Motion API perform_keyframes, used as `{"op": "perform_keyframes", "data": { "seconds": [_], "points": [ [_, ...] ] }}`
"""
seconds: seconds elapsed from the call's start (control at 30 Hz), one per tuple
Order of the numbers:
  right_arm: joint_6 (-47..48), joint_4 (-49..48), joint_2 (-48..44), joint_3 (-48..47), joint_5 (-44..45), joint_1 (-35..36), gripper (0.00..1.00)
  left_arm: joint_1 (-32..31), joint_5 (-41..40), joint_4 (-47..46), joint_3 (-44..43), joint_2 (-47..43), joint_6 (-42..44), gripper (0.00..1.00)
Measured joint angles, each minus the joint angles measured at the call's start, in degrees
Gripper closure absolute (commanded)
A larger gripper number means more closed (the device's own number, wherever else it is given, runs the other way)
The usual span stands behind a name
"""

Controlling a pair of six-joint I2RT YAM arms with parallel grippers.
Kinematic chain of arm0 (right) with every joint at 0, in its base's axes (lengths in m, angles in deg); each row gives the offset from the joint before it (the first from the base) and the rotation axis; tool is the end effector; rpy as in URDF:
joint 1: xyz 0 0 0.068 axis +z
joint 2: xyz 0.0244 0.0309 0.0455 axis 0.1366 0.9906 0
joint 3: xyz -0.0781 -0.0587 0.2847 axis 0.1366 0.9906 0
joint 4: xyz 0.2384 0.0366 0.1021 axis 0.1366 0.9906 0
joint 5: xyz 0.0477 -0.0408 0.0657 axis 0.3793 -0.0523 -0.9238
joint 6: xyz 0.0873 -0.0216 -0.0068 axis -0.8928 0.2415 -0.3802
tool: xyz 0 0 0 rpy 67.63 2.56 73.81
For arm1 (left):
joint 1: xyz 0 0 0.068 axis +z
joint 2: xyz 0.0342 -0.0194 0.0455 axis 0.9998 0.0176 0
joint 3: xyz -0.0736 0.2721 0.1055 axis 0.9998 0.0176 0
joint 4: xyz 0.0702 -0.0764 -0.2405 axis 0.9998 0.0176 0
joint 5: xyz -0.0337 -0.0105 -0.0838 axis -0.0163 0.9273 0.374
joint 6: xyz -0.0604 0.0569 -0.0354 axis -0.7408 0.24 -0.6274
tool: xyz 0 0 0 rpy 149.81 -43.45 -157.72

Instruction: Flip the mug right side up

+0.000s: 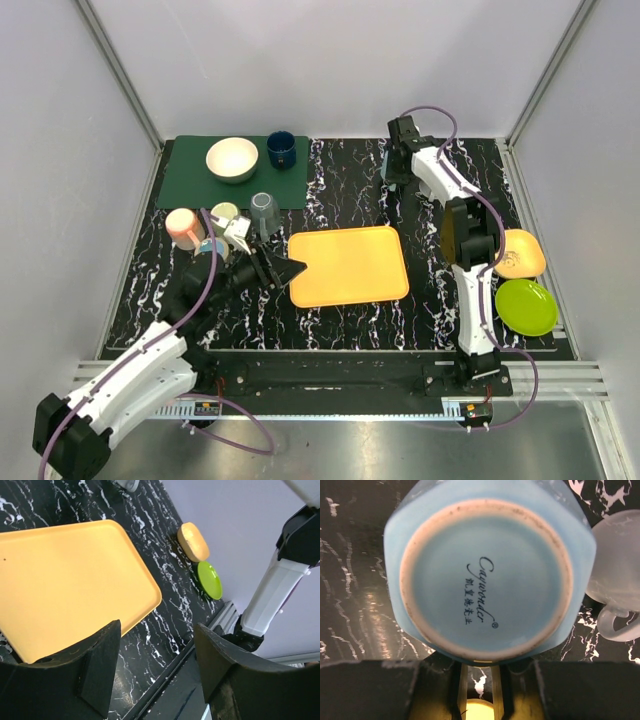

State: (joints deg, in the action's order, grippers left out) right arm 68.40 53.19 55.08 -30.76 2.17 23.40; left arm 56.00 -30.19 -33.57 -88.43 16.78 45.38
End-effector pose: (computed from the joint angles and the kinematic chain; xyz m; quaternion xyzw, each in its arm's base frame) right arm 0.5375 0.1366 0.2054 0.0275 0.9507 0.0104 0.3086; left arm 0.1475 -0.1243 0.2737 0.0290 0.7451 -0.4961 0.4449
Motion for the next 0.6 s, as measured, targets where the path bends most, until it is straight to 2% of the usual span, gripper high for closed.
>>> {"op": "perform_keyframes", "data": {
  "seconds": [0.23, 0.27, 0.3, 0.43, 0.5, 0.57, 0.6],
  "points": [
    [0.1, 3.2, 3.2, -0.6, 0.1, -1.6, 1.00, 0.0, -0.2, 1.9, -0.5, 3.3, 1.4, 0.38],
    [0.1, 3.3, 3.3, -0.6, 0.0, -1.7, 0.98, 0.0, -0.2, 1.9, -0.8, 3.5, 1.6, 0.38],
    [0.0, 3.3, 3.3, -0.6, 0.0, -1.7, 0.84, 0.0, -0.2, 2.0, -1.1, 3.7, 1.8, 0.38],
    [0.1, 3.6, 3.3, -0.6, 0.1, -1.7, 0.46, 0.0, -0.2, 2.0, -2.3, 4.0, 2.1, 0.37],
    [-0.1, 3.5, 3.3, -0.6, 0.2, -1.7, 0.39, 0.0, -0.4, 2.0, -2.7, 4.0, 2.1, 0.36],
    [-0.2, 3.1, 3.3, -0.3, 0.5, -1.7, 0.23, 0.0, -0.7, 2.1, -3.0, 4.0, 2.1, 0.35],
    [-0.3, 2.4, 3.0, 0.3, 0.6, -1.7, 0.20, 0.0, -1.0, 2.4, -3.0, 4.0, 2.2, 0.35]
  ]
}}
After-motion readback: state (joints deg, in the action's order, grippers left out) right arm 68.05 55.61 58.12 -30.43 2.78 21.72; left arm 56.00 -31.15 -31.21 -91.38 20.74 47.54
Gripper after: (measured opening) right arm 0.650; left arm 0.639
